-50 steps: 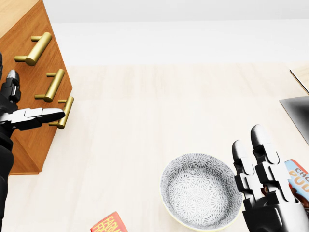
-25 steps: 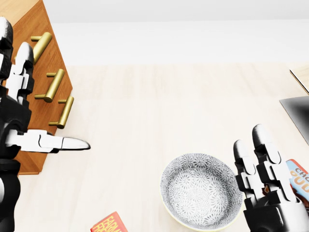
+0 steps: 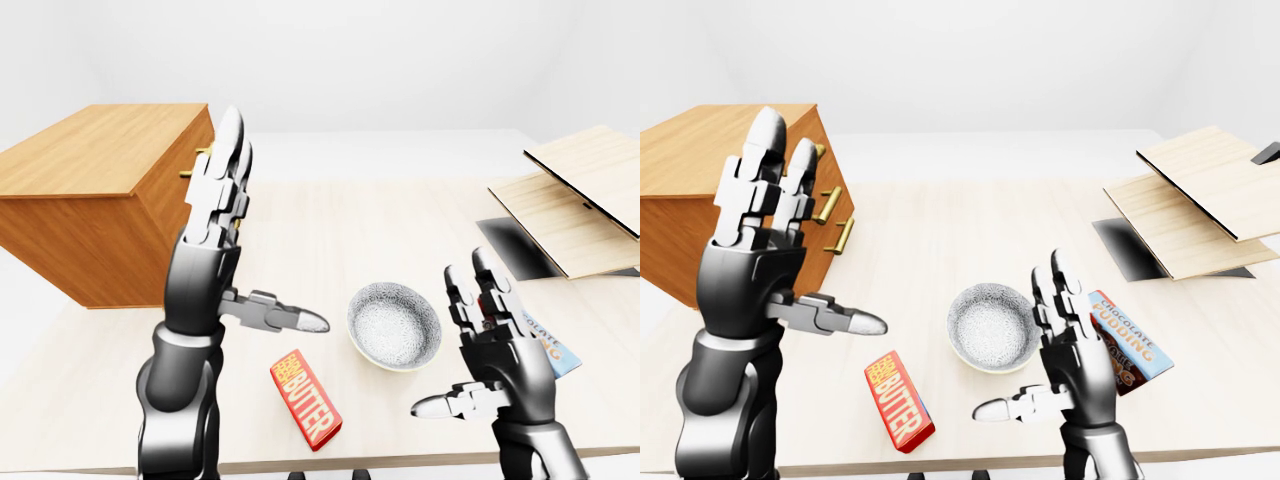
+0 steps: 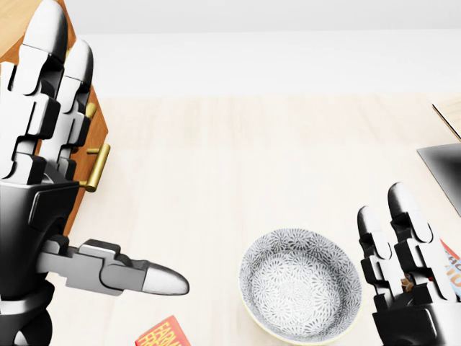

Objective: Close the top drawer of the cabinet and put the bowl on top of it.

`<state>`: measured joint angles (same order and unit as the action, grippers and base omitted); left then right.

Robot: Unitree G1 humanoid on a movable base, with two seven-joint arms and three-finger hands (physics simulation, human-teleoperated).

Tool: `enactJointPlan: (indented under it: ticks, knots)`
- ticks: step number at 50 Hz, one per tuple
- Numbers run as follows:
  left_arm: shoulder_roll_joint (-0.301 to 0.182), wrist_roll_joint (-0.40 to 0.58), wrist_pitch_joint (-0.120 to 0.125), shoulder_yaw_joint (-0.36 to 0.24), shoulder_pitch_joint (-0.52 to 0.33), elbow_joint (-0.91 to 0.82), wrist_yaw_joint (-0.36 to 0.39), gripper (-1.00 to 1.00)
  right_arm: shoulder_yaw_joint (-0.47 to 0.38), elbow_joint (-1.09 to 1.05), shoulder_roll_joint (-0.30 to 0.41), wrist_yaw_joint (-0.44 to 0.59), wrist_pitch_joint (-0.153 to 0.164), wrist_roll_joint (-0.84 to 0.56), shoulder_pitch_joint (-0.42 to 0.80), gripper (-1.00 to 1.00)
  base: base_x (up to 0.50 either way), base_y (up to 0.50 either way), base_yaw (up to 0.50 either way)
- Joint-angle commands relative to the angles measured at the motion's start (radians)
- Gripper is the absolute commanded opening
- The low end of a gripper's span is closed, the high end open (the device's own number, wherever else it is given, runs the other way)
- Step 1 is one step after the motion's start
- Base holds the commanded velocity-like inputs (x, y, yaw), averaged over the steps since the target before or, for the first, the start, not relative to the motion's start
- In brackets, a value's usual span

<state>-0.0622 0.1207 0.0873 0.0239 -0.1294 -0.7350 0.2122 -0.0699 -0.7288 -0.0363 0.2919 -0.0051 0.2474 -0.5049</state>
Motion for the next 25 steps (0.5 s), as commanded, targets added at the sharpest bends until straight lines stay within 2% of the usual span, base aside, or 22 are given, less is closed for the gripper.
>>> enactJointPlan:
  ticks: [1,5,6,10,15,20,25]
  knots:
    - [0.049,0.060,0.000,0.037,0.000,-0.114,-0.040,1.00,-0.036,-0.013,-0.019,0.020,0.029,-0.001,0.014,1.00,0.00,0.00,0.00]
    - [0.049,0.093,0.000,0.082,0.003,-0.156,-0.081,1.00,-0.062,-0.041,-0.028,0.033,0.054,0.012,0.009,1.00,0.00,0.00,0.00]
    - [0.042,0.118,0.000,0.123,0.012,-0.170,-0.087,1.00,-0.068,-0.052,-0.031,0.036,0.062,0.016,0.007,1.00,0.00,0.00,0.00]
    - [0.045,0.202,0.000,0.188,0.030,-0.190,-0.103,1.00,-0.080,-0.065,-0.045,0.050,0.074,0.017,0.005,1.00,0.00,0.00,0.00]
    - [0.063,0.301,0.000,0.238,0.037,-0.175,-0.101,1.00,-0.088,-0.065,-0.054,0.059,0.079,0.014,0.012,1.00,0.00,0.00,0.00]
    - [0.071,0.449,0.000,0.302,0.065,-0.127,-0.123,1.00,-0.100,-0.069,-0.058,0.062,0.088,0.020,0.018,1.00,0.00,0.00,0.00]
    - [0.086,0.563,0.000,0.364,0.104,-0.083,-0.102,1.00,-0.126,-0.083,-0.065,0.070,0.092,0.036,0.022,1.00,0.00,0.00,0.00]
